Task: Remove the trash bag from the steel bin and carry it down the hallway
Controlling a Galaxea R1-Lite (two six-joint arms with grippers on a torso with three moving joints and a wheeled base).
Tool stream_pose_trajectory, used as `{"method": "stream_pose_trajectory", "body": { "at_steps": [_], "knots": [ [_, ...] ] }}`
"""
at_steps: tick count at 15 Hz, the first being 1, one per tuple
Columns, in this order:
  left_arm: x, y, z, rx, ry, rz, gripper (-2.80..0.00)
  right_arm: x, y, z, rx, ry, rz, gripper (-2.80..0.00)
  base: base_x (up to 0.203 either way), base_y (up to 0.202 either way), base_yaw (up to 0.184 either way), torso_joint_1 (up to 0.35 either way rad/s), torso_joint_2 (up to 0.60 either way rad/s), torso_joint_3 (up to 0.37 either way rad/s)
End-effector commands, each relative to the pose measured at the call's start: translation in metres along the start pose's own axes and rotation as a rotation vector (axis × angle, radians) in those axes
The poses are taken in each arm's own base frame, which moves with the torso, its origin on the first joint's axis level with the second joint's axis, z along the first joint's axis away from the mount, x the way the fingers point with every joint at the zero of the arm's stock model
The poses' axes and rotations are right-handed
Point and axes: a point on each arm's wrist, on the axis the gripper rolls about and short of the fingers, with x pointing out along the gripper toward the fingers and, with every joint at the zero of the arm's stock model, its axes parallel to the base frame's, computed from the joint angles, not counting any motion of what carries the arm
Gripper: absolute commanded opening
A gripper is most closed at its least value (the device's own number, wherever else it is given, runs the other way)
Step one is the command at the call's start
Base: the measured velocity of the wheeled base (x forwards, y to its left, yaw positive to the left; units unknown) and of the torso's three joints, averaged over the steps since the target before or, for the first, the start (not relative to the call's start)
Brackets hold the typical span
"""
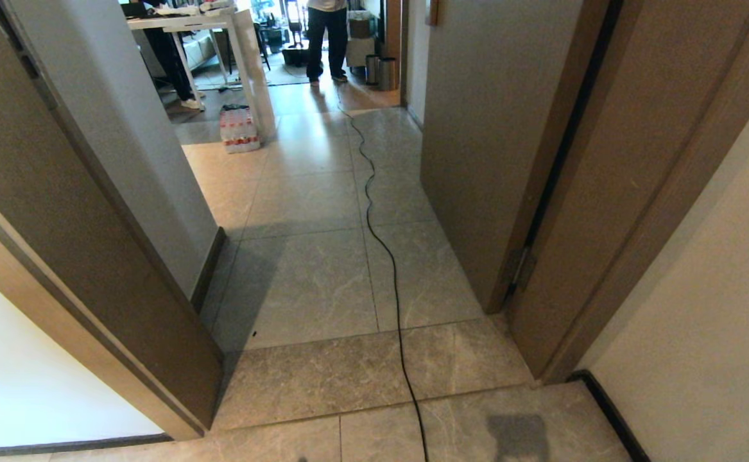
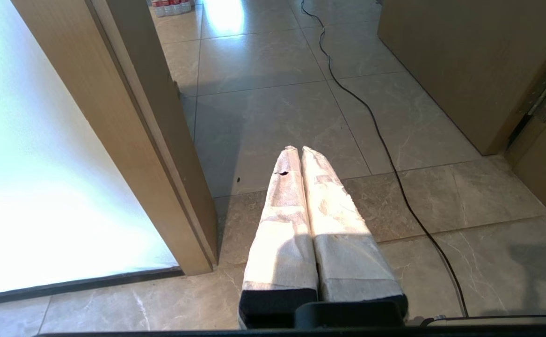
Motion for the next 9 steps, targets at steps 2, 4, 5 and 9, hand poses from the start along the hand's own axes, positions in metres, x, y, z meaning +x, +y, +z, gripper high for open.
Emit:
{"method": "stream_pose_trajectory", "body": {
  "at_steps": [2,4,5,9],
  "knots": [
    [0.0008,0.0,-0.0029,-0.001,0.01,0.0,-2.8,0.0001,0.0,0.0001,-0.001,0.001,0.0,-2.8,0.0,0.0,0.0,0.0,0.0,0.0],
    [0.0008,-0.0001,-0.0031,-0.003,0.011,0.0,-2.8,0.0001,0.0,0.0001,-0.001,0.0,0.001,-2.8,0.0,0.0,0.0,0.0,0.0,0.0],
    [0.0008,-0.0001,-0.0031,-0.003,0.011,0.0,-2.8,0.0001,0.0,0.0001,-0.001,0.001,0.001,-2.8,0.0,0.0,0.0,0.0,0.0,0.0],
    [0.0008,0.0,-0.0029,-0.001,0.01,0.0,-2.8,0.0001,0.0,0.0001,-0.001,0.001,0.0,-2.8,0.0,0.0,0.0,0.0,0.0,0.0]
  ]
}}
